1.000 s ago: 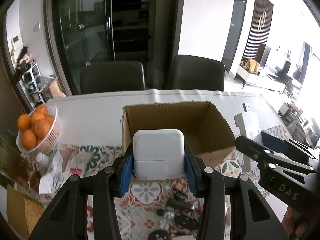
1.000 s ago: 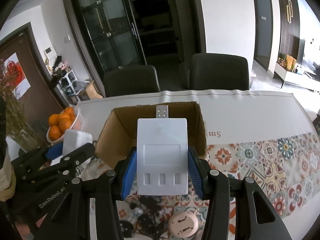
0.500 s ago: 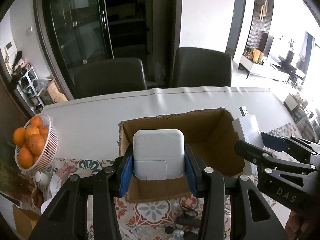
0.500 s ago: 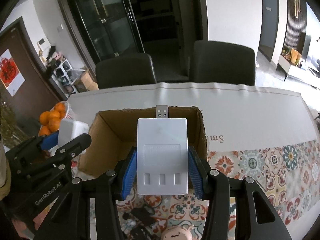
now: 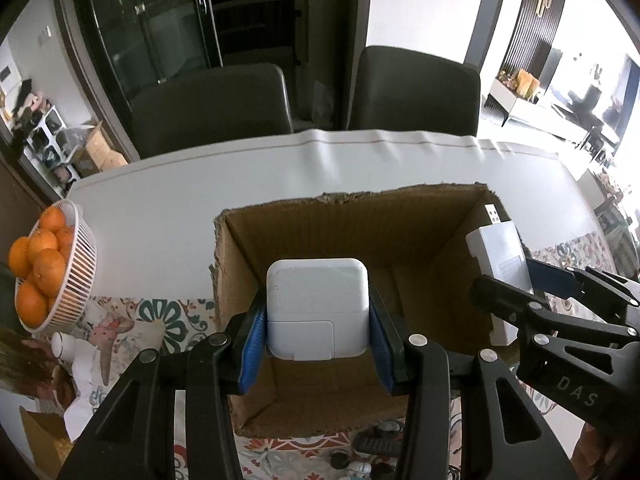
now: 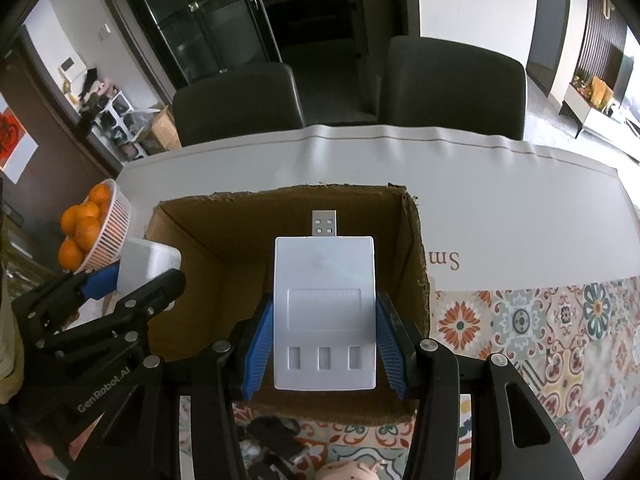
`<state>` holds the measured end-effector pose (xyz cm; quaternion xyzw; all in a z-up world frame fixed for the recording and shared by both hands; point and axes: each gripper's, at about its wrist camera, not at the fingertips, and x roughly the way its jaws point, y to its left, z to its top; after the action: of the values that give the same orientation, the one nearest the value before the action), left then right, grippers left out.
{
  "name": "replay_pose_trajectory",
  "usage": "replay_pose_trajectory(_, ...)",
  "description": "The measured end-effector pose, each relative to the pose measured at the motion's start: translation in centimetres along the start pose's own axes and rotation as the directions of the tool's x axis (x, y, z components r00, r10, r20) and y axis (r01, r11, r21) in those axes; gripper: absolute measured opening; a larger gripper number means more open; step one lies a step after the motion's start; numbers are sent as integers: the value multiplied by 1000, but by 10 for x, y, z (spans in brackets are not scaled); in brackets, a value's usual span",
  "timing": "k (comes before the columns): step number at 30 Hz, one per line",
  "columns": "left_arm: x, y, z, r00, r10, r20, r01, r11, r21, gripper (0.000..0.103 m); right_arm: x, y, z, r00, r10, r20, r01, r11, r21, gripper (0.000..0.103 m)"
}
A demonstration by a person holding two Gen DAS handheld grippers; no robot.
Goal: Organize rigid objects
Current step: 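Open both tools to drop the charger and hub into the box, then move both tools back toward the black puck and silver egg device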
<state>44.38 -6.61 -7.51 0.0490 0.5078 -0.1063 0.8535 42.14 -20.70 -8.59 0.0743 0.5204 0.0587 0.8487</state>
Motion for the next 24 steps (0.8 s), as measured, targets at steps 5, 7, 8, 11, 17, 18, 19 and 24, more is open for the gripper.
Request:
replay_pose_trajectory(5,10,0,-1,999,-1,-37,1,1000,4,45,9,0,0,1000,3,-29,-3,1000,-4,49)
replay_pose_trajectory(7,9,2,-1,999,-3,-32,3,1000,0,45,11,-1,0,999,3,-35,-3,1000,2,49)
replay_pose_trajectory(8,9,2,-1,1000,-1,-28,1,1000,1,46,12,-1,-1,999,9,-35,-9,1000,5,50)
replay_pose_trajectory(11,6,3,-1,1000,5,-20,-5,1000,-2,47,13,-2,-1,999,18,-38,-17,1000,15,50)
replay_pose_trajectory(17,-6,2,-6,999,51,17,-52,999,14,49,1,2,-6,1000,-23,3,23,1000,-1,50)
replay_pose_trajectory(18,-9,3,-8,998,56,24,-56,998,14,49,-2,2,-7,1000,-24,10,24,1000,-2,50)
replay_pose_trajectory(19,-14,3,-10,998,59,33,-59,998,14,49,-5,3,-9,1000,-24,17,24,1000,-2,50)
replay_pose_trajectory(24,-39,1,-21,993,78,88,-80,997,18,54,-28,6,-18,996,-47,80,48,999,-10,50)
